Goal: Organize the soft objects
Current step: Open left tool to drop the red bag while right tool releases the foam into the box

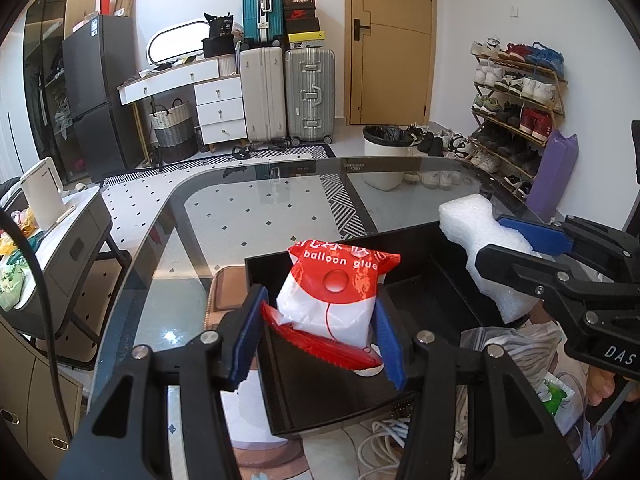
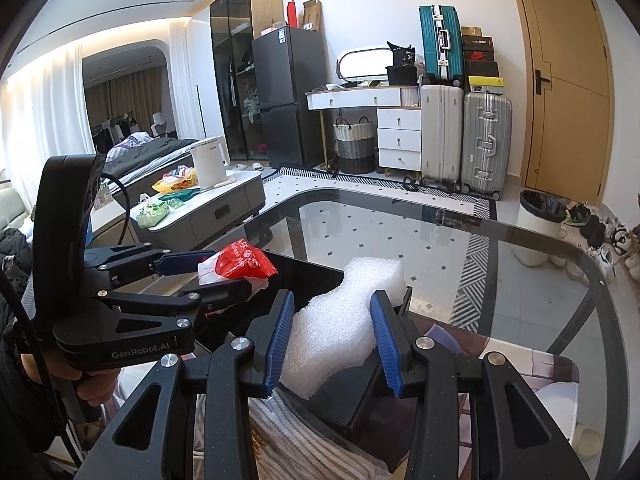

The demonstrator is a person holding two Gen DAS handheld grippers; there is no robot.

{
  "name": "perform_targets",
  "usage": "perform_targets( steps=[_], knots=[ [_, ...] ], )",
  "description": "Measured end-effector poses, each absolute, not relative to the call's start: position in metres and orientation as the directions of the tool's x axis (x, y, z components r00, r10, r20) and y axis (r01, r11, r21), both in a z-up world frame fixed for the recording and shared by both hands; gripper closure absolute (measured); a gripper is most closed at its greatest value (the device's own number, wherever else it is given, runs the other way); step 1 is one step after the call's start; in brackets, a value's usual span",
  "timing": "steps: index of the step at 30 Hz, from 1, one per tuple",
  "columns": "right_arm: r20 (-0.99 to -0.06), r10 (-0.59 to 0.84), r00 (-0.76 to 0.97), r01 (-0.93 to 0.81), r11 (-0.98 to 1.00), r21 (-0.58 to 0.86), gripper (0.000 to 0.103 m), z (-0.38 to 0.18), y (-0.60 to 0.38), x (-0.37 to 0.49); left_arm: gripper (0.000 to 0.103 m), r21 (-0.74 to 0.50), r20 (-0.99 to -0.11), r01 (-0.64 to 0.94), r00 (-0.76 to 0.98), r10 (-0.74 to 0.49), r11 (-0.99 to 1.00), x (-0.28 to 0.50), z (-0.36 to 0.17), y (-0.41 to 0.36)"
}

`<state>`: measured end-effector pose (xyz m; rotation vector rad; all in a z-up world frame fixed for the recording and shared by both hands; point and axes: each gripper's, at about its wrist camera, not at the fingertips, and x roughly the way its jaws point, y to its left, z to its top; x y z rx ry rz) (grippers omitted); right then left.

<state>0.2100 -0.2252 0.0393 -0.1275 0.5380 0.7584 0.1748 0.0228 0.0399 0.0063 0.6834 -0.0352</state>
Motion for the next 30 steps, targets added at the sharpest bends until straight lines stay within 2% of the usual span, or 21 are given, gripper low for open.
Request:
perform_targets(
  steps=[15, 21, 23, 24, 26, 28, 30],
  knots=[
    [-0.527, 0.601, 0.601, -0.674, 0.735, 0.071, 0.063, 0.029, -0.218, 0.223, 0.051, 0.016, -0.656, 0.045, 0.755, -0.024, 0.999, 0.181, 0.031, 0.014],
    [-0.530, 0.567, 0.631, -0.649, 0.760, 0.040, 0.050, 0.026, -0.219, 0.219, 0.048, 0.012, -0.669, 0.034, 0.743, -0.018, 0.999, 0.181, 0.029, 0.015],
    [-0.521, 0.560, 0.644, -0.639, 0.769, 0.036, 0.038, 0.029, -0.223, 0.212, 0.044, 0.018, -0.668, 0.032, 0.744, -0.012, 0.999, 0.181, 0.029, 0.015],
    [-0.516, 0.561, 0.648, -0.636, 0.771, 0.039, 0.035, 0.030, -0.226, 0.211, 0.041, 0.020, -0.667, 0.033, 0.745, -0.011, 0.999, 0.180, 0.029, 0.015],
    [-0.504, 0.558, 0.659, -0.623, 0.780, 0.049, 0.017, 0.034, -0.232, 0.205, 0.033, 0.022, -0.661, 0.034, 0.751, -0.011, 0.999, 0.178, 0.031, 0.015],
    [-0.500, 0.546, 0.672, -0.607, 0.793, 0.050, 0.008, 0.037, -0.240, 0.198, 0.020, 0.023, -0.654, 0.035, 0.756, -0.012, 0.999, 0.174, 0.034, 0.014],
    [-0.495, 0.528, 0.690, -0.588, 0.808, 0.042, 0.004, 0.040, -0.246, 0.190, 0.015, 0.025, -0.644, 0.025, 0.765, -0.003, 0.999, 0.171, 0.037, 0.014]
  ],
)
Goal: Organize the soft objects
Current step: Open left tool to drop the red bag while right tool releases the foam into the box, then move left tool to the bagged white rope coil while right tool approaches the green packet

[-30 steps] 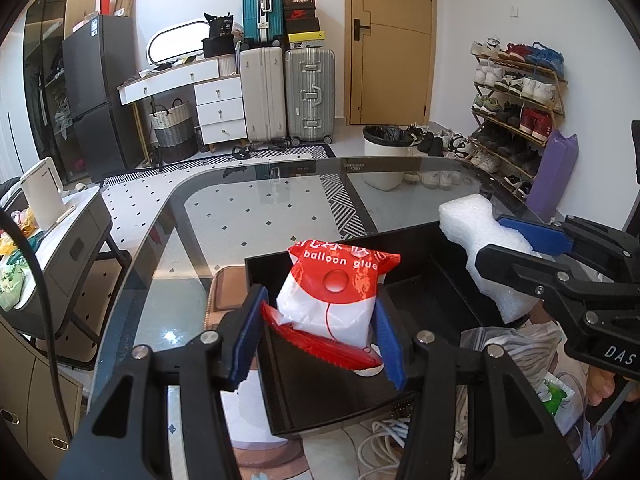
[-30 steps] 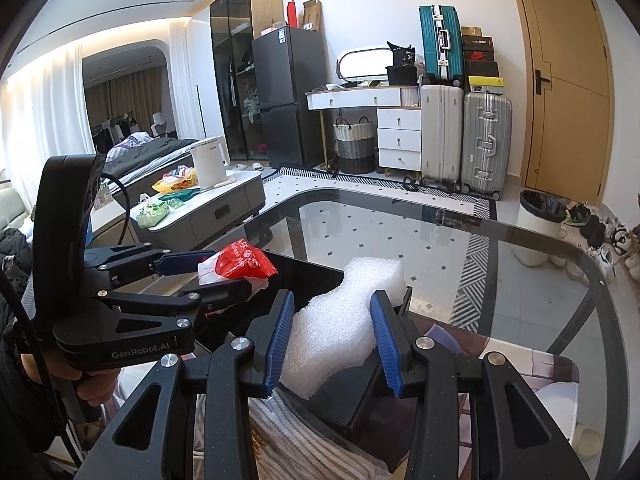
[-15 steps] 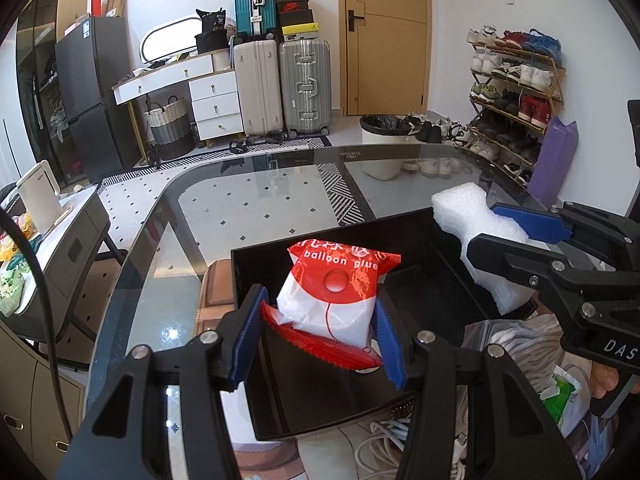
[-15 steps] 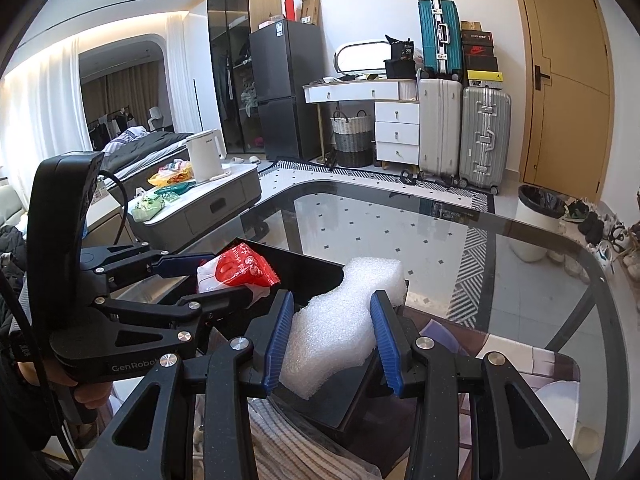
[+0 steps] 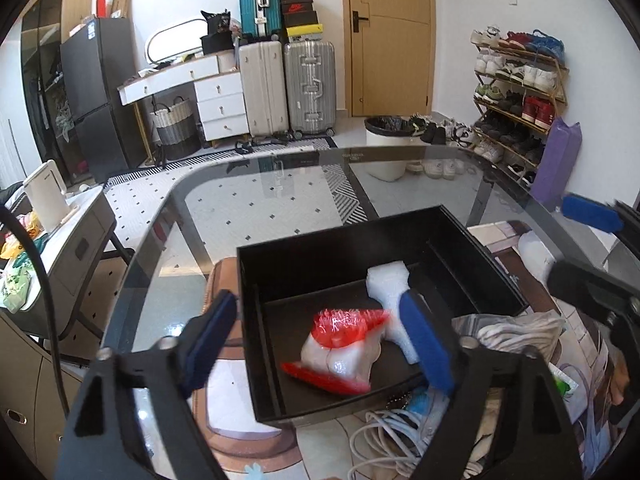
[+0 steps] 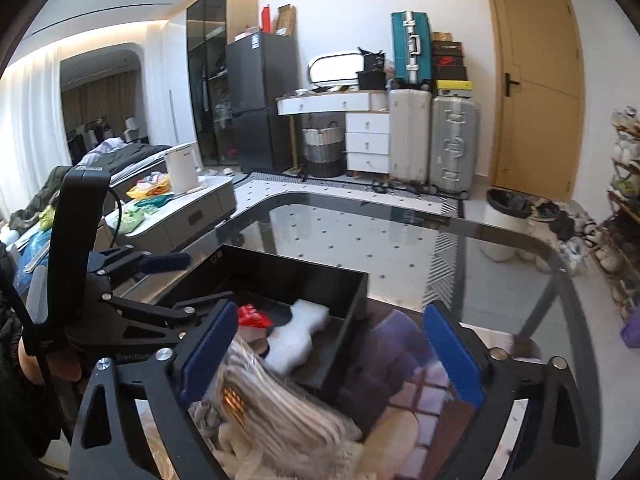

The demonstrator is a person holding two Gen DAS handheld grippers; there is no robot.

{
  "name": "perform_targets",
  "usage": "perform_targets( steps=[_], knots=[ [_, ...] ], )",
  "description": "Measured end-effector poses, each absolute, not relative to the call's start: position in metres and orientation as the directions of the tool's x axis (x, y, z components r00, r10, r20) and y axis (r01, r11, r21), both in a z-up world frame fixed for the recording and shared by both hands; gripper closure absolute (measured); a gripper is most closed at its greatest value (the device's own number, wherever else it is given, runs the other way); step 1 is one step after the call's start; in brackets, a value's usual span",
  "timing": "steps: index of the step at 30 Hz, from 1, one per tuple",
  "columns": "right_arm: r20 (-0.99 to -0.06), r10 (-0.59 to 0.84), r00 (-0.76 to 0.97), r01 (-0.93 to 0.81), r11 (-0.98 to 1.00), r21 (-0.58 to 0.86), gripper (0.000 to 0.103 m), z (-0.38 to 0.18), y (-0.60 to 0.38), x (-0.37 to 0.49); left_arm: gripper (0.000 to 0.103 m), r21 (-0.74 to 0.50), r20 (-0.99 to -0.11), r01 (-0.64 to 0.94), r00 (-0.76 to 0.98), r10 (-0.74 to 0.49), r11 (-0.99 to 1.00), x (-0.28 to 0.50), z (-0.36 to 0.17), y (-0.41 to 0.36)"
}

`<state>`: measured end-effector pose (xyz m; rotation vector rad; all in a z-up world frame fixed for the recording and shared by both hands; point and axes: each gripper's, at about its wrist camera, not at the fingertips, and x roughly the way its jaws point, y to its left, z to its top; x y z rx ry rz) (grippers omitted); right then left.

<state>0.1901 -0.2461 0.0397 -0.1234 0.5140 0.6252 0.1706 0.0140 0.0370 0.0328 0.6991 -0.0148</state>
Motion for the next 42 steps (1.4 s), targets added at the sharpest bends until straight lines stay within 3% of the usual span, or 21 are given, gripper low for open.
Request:
perform_targets(
  steps=[4, 6, 26, 42],
  knots=[
    [-0.488, 0.513, 0.706, -0.564, 0.824, 0.052, 0.001, 0.040, -0.258, 0.173, 0.001, 0.017, -0.648, 0.030, 0.762, -0.012, 0.999, 0.165, 0.042, 0.012],
    [-0.487, 0.511, 0.708, -0.555, 0.829, 0.063, 0.001, 0.037, -0.264, 0.165, 0.000, 0.012, -0.645, 0.031, 0.764, -0.016, 0.999, 0.160, 0.044, 0.012],
    [-0.485, 0.503, 0.715, -0.534, 0.841, 0.085, 0.001, 0.023, -0.286, 0.124, 0.000, 0.000, -0.679, 0.014, 0.734, -0.011, 1.000, 0.111, 0.039, 0.015],
    [-0.573, 0.475, 0.668, -0.555, 0.831, 0.041, 0.001, 0.014, -0.277, 0.122, 0.000, 0.008, -0.681, 0.017, 0.732, -0.007, 1.000, 0.086, 0.037, 0.017]
  ],
)
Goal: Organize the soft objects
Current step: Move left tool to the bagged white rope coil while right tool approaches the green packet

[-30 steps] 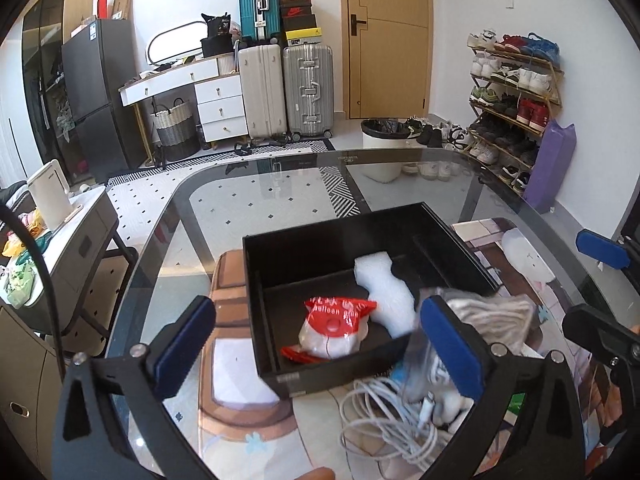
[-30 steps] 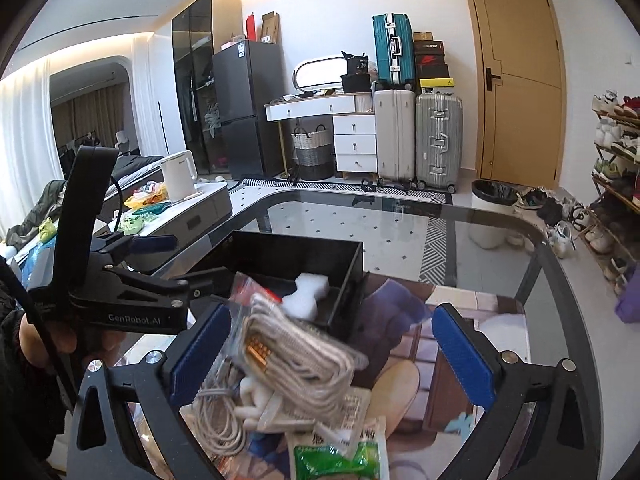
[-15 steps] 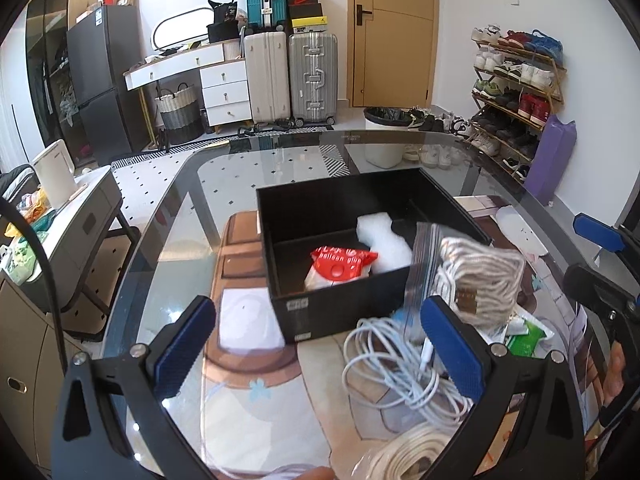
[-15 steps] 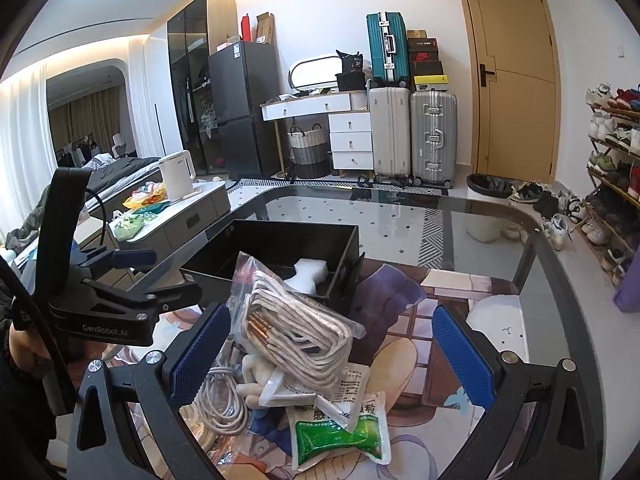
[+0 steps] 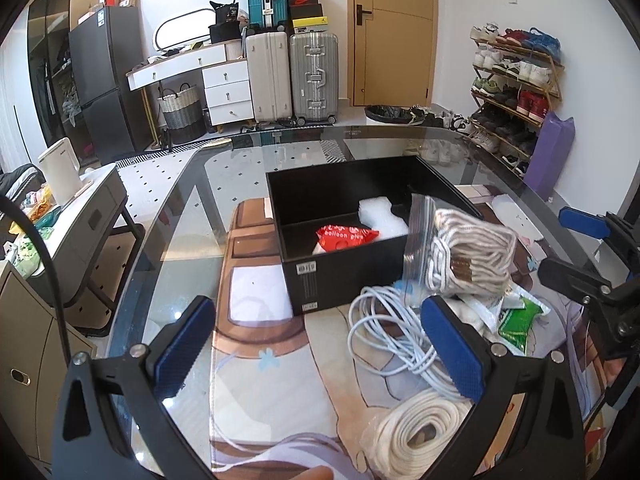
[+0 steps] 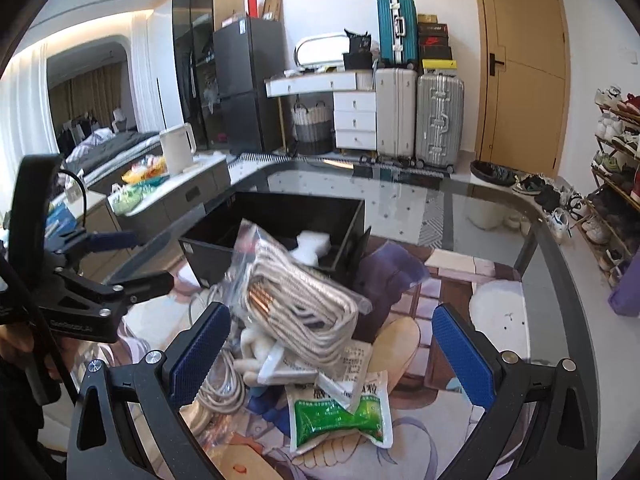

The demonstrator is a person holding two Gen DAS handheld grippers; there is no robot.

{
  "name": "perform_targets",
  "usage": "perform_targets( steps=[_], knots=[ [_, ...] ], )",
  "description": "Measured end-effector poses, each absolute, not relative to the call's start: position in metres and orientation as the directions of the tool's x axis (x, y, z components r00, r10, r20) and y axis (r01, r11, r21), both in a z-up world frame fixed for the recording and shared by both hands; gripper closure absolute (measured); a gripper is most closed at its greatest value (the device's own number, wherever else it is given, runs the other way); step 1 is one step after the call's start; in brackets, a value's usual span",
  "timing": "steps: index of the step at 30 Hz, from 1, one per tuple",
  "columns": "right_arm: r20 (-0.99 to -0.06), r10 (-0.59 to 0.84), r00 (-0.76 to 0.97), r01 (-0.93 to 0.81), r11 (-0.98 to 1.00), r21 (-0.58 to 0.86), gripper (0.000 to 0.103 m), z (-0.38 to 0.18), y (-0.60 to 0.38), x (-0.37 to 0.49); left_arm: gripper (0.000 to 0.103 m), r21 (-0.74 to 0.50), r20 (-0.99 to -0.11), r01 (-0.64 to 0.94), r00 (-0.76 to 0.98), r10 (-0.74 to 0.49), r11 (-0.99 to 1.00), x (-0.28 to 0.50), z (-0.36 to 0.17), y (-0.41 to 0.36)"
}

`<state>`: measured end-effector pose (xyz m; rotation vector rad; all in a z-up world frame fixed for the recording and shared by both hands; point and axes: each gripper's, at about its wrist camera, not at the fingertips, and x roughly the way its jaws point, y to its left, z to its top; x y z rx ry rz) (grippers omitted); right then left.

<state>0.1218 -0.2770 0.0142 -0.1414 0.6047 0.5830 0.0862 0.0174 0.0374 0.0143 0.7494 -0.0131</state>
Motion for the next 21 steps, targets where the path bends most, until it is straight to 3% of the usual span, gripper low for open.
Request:
perform_targets(
  steps=[21],
  knots=[
    [-0.699, 0.423, 0.577, -0.605, 0.796, -0.018, 0.001, -0.015, -0.279, 0.122, 0.000, 0.010, -0.729, 0.075, 0.684, -0.044, 0.997, 0.052, 0.009, -0.002]
  ],
)
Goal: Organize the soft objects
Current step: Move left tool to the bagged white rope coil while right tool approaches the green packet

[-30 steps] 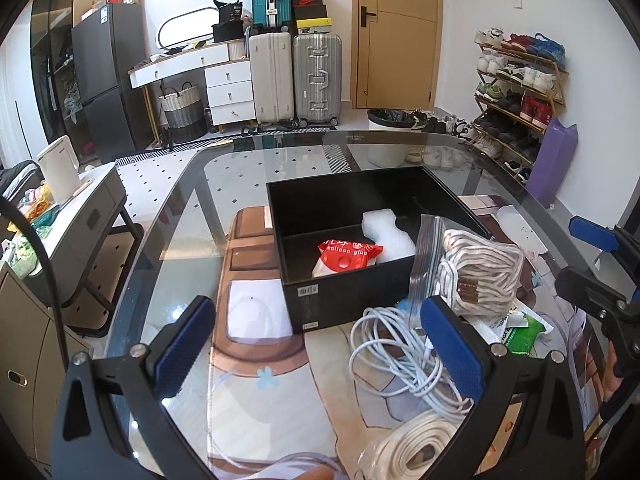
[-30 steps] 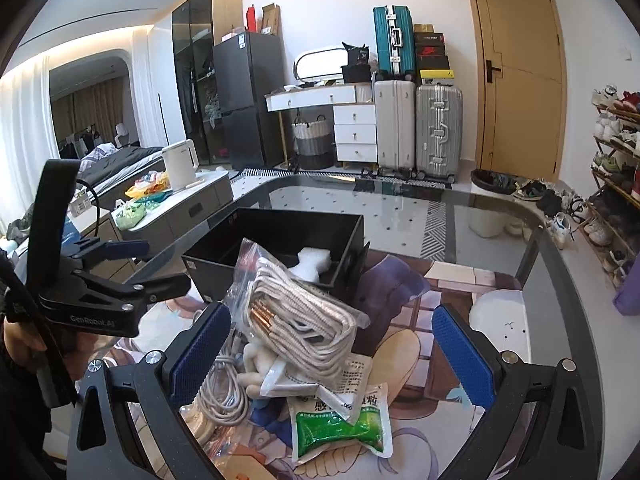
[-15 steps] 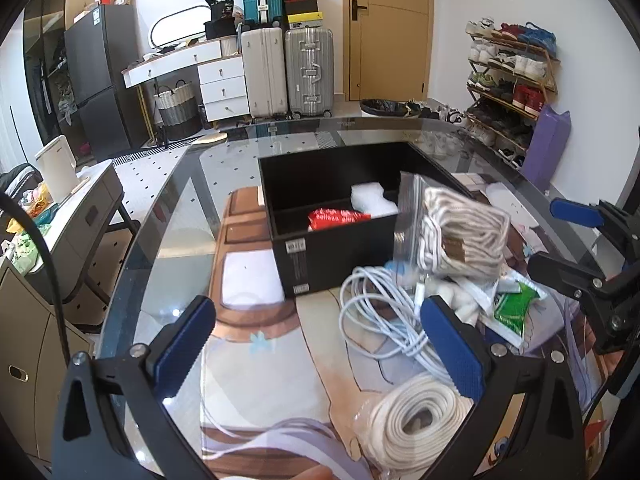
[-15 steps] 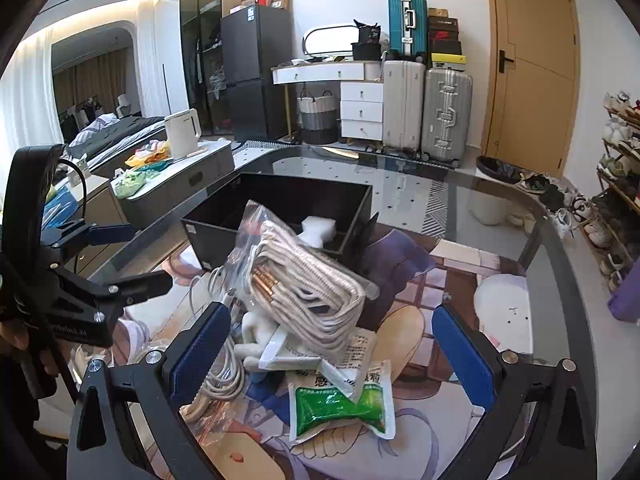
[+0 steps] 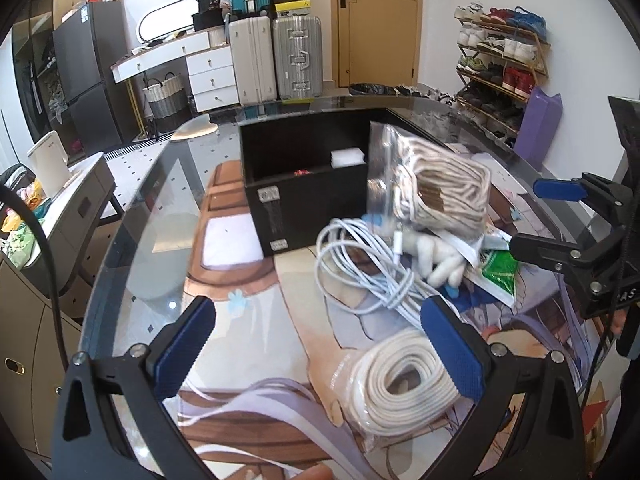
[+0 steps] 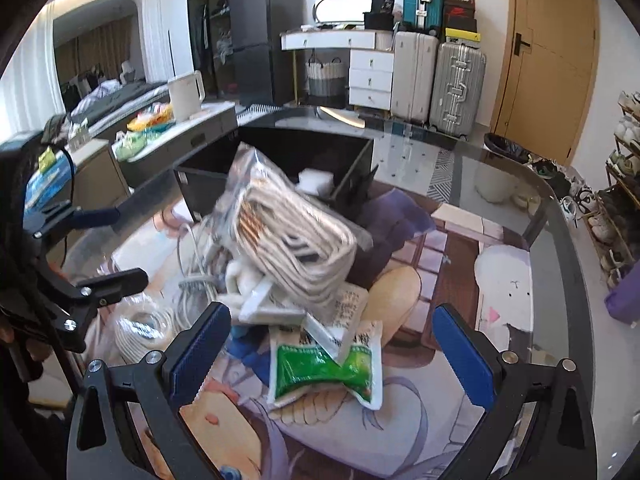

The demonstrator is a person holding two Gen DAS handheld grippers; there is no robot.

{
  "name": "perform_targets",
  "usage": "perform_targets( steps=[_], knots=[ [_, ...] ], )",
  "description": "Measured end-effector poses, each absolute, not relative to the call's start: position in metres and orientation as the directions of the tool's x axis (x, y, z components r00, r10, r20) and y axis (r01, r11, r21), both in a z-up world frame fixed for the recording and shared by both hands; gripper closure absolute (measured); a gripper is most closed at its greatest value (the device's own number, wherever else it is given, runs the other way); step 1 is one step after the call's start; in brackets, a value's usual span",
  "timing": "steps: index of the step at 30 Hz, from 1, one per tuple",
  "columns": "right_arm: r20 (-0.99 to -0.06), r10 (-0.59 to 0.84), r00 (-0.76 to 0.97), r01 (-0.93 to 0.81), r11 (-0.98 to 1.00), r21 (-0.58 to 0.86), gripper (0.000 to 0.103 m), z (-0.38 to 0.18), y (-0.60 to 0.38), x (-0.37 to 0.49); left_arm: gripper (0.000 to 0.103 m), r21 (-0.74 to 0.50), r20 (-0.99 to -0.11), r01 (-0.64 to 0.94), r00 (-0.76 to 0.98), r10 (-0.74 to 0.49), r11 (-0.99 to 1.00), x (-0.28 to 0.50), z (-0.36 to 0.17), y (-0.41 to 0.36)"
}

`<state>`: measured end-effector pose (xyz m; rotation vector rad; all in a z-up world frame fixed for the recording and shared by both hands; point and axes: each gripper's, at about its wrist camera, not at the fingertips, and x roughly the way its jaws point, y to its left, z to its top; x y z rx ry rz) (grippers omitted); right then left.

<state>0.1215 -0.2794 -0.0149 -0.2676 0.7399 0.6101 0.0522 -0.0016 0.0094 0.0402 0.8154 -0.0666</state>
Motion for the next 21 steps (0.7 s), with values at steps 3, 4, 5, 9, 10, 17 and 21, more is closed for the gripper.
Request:
perform_targets(
  steps=[3, 4, 5, 9, 10, 17, 21],
  knots=[
    [-0.717, 0.412, 0.562, -0.601, 0.799, -0.013, 0.001, -0.022, -0.281, 0.125, 0.000, 0.012, -0.739, 0.091, 0.672, -0.052, 0.996, 0.051, 0.005, -0.006],
    [-0.723, 0.409, 0.557, -0.600, 0.800, -0.009, 0.001, -0.025, -0.282, 0.126, 0.000, 0.013, -0.742, 0.093, 0.669, -0.053, 0.996, 0.050, 0.004, -0.007],
    [-0.731, 0.405, 0.549, -0.599, 0.800, -0.007, 0.001, -0.027, -0.282, 0.127, 0.000, 0.014, -0.747, 0.101, 0.663, -0.057, 0.995, 0.049, 0.002, -0.009],
    [-0.746, 0.405, 0.529, -0.607, 0.795, 0.002, 0.001, -0.034, -0.282, 0.130, 0.000, 0.013, -0.759, 0.121, 0.647, -0.068, 0.993, 0.049, -0.003, -0.013],
    [-0.749, 0.403, 0.526, -0.607, 0.795, 0.002, 0.001, -0.035, -0.282, 0.130, 0.000, 0.014, -0.762, 0.127, 0.644, -0.072, 0.992, 0.048, -0.004, -0.015],
    [-0.765, 0.405, 0.500, -0.618, 0.786, 0.012, 0.001, -0.044, -0.279, 0.134, 0.000, 0.013, -0.777, 0.173, 0.622, -0.099, 0.985, 0.044, -0.008, -0.023],
    [-0.775, 0.407, 0.484, -0.622, 0.783, 0.022, 0.001, -0.047, -0.277, 0.134, 0.000, 0.018, -0.781, 0.197, 0.615, -0.110, 0.980, 0.041, -0.011, -0.026]
  ],
)
